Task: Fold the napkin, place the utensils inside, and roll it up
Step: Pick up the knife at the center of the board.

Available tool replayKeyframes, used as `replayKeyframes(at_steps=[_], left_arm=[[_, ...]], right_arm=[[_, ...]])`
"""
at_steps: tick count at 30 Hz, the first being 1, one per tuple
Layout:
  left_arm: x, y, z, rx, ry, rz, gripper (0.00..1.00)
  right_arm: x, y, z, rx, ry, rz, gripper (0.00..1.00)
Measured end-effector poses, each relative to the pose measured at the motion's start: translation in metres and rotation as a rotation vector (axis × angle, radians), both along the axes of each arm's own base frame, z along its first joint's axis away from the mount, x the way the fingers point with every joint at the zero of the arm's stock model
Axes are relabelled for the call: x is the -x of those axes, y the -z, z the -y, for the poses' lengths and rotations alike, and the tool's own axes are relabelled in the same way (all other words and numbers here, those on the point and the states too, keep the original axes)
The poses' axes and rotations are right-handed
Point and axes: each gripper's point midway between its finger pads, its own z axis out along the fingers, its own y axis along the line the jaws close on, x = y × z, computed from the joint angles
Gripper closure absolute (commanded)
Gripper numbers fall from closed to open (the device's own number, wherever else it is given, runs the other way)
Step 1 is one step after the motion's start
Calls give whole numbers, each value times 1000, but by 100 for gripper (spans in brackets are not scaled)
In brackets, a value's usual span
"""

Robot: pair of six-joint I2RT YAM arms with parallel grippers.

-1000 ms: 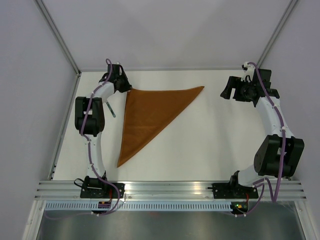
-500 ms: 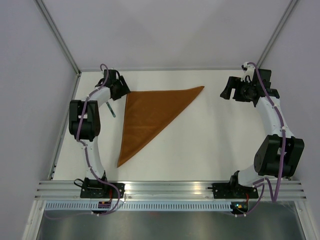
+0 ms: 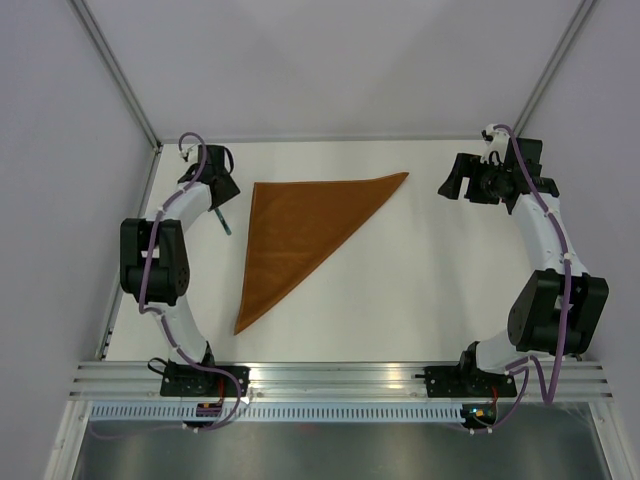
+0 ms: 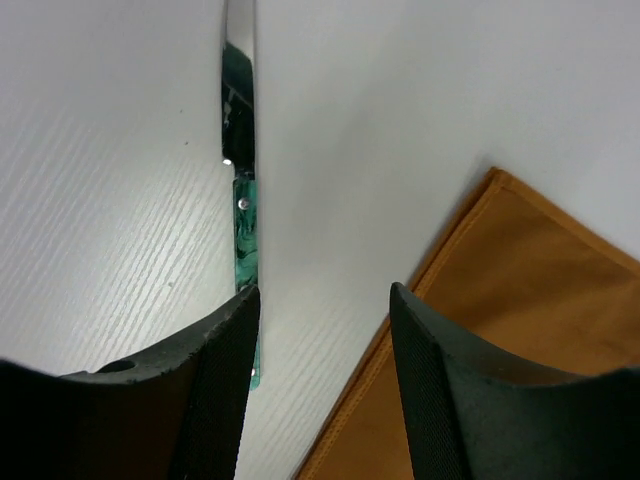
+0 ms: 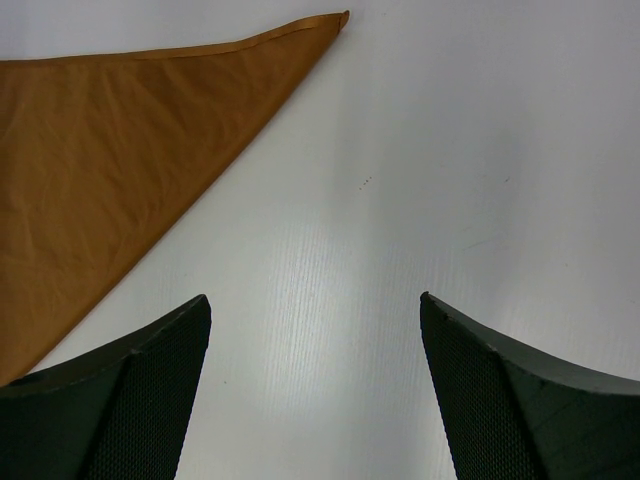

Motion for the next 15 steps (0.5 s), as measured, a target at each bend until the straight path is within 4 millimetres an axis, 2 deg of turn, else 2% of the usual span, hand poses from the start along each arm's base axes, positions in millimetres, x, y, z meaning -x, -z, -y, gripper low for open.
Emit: replayKeyframes(at_steps=[7, 15], left_arm=[[16, 39, -12, -42, -71, -116, 41], [19, 60, -24, -53, -100, -190, 41]], right_arm=[[0, 0, -1, -6, -6, 1, 10], [0, -1, -2, -10, -10, 2, 10]])
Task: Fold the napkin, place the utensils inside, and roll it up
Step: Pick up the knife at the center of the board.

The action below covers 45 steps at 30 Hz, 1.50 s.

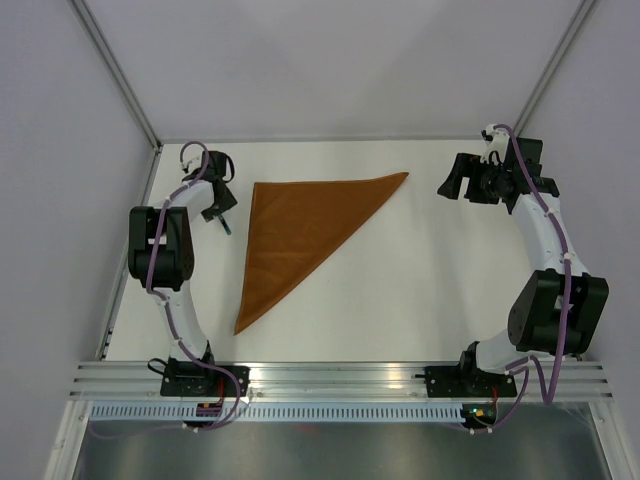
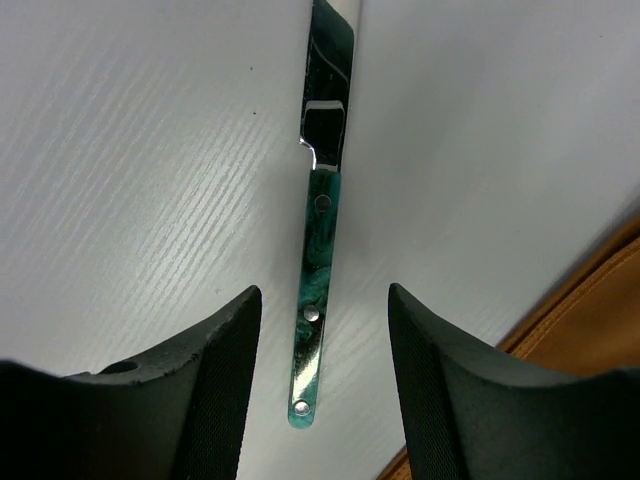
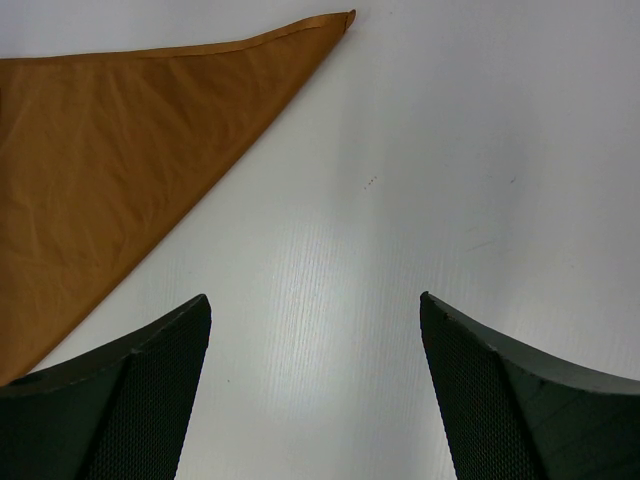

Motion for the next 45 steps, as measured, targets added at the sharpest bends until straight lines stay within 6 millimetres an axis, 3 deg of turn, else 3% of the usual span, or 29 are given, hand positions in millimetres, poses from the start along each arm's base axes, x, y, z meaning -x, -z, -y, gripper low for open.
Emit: replayKeyframes(at_steps=[11, 17, 20, 21, 22, 26, 32, 36, 40, 43, 45], left_arm=[[-7, 16, -7, 40, -9, -74, 54], [-14, 16, -5, 49, -3, -90, 67], [-12, 17, -5, 49, -1, -103, 84], [-11, 17, -5, 49, 1, -107, 96], [-11, 17, -5, 49, 1, -108, 98], [-8, 16, -3, 58, 19, -103, 98], [19, 7, 15, 99, 155, -124, 98], [17, -30, 53, 71, 362, -62, 98], [18, -72, 131, -8, 653, 47, 98], [38, -77, 196, -24, 884, 75, 98], [58, -67, 226, -6, 1018, 56, 98]], right_arm=[[1, -1, -3, -12, -12, 1, 11], [2, -1, -5, -20, -20, -4, 11], [3, -1, -6, -25, -24, -4, 11], [3, -1, -6, -26, -24, -4, 11], [3, -1, -6, -27, -26, -4, 11], [3, -1, -8, -33, -31, -4, 11], [4, -1, -8, -34, -31, -9, 11], [4, -1, -8, -34, -31, -10, 11], [4, 0, -7, -32, -31, -9, 11], [4, 0, -8, -33, -31, -10, 11], [4, 0, -8, -33, -31, -10, 11]])
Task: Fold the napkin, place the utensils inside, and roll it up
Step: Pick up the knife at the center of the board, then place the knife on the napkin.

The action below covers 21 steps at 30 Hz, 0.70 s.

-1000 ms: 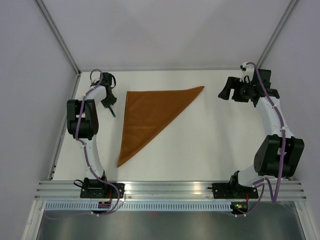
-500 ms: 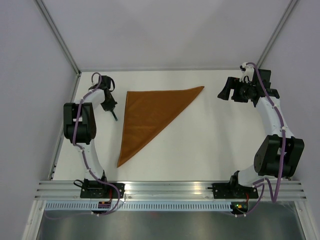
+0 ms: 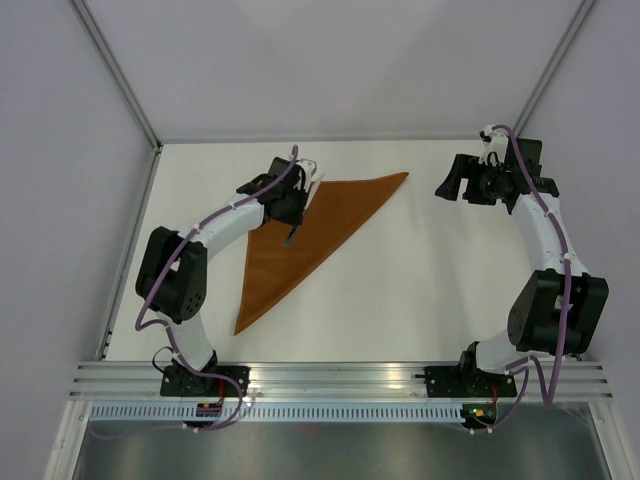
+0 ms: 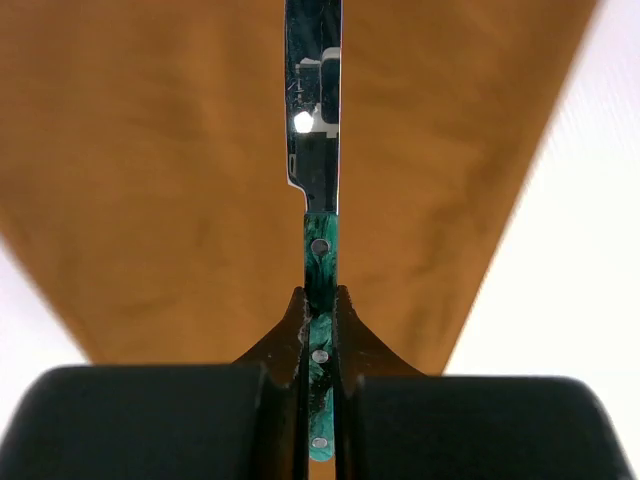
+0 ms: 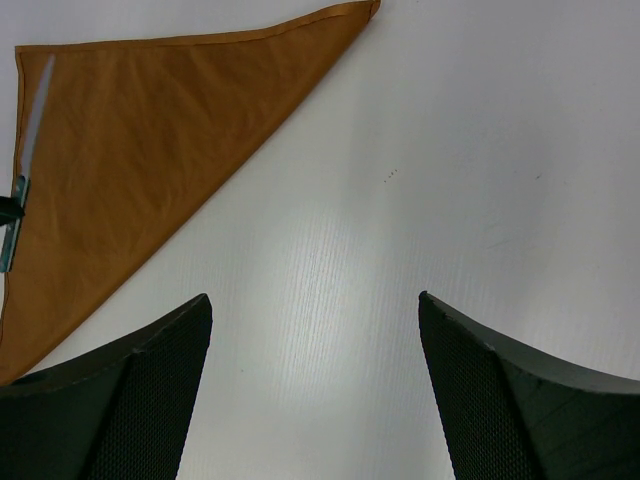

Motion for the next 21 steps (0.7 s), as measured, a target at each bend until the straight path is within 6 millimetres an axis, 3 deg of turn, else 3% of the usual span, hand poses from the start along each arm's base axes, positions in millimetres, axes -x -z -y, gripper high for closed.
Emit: replayKeyframes(at_steps=[3, 11, 21], left_arm=[[24, 15, 18, 8, 134, -56, 98], [36, 18, 36, 75, 277, -100, 98], [58, 58, 64, 44, 350, -194, 98]], right_arm=[[0, 0, 0, 0, 0, 0, 11], [0, 0, 0, 1, 1, 0, 11], [0, 0, 1, 3, 2, 0, 12]])
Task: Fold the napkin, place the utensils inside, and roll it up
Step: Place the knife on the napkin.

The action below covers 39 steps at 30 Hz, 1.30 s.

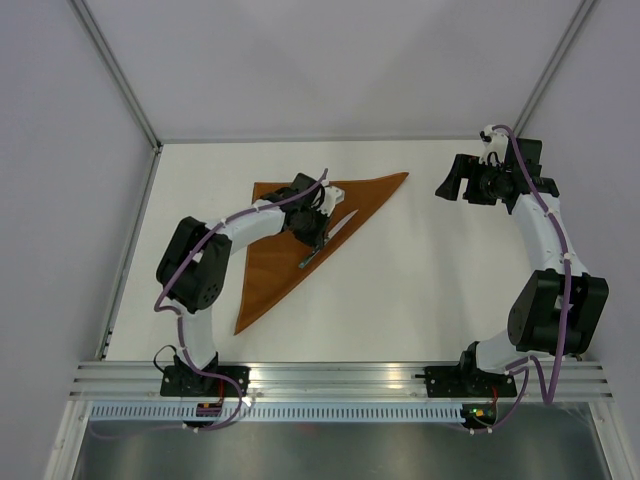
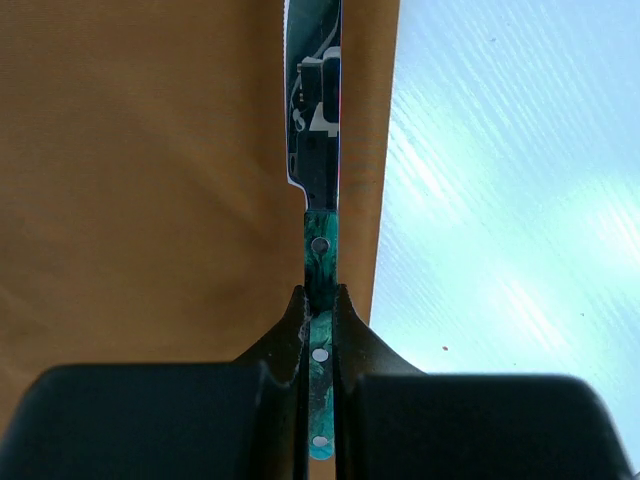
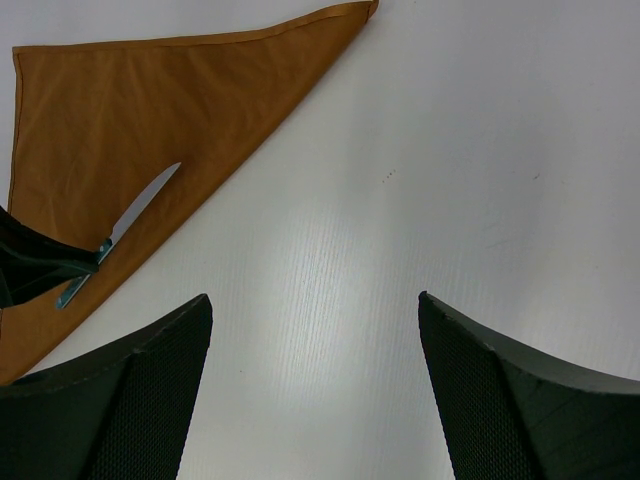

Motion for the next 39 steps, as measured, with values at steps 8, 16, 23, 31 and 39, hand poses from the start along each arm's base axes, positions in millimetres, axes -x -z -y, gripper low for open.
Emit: replayKeyframes(at_steps=[8, 16, 23, 31, 39], left_arm=[[7, 8, 4, 3, 0, -11, 98], [8, 12, 3, 4, 0, -15, 98], [10, 17, 3, 0, -1, -24, 98], [13, 21, 3, 3, -3, -37, 98], [13, 25, 3, 3, -12, -47, 81]], right_arm=[[0, 0, 0, 1, 0, 0, 12], [0, 0, 1, 6, 6, 0, 11], [-1, 1, 2, 11, 10, -1, 11], [-1, 1, 3, 11, 10, -2, 12], [-1, 2, 3, 11, 11, -5, 12]])
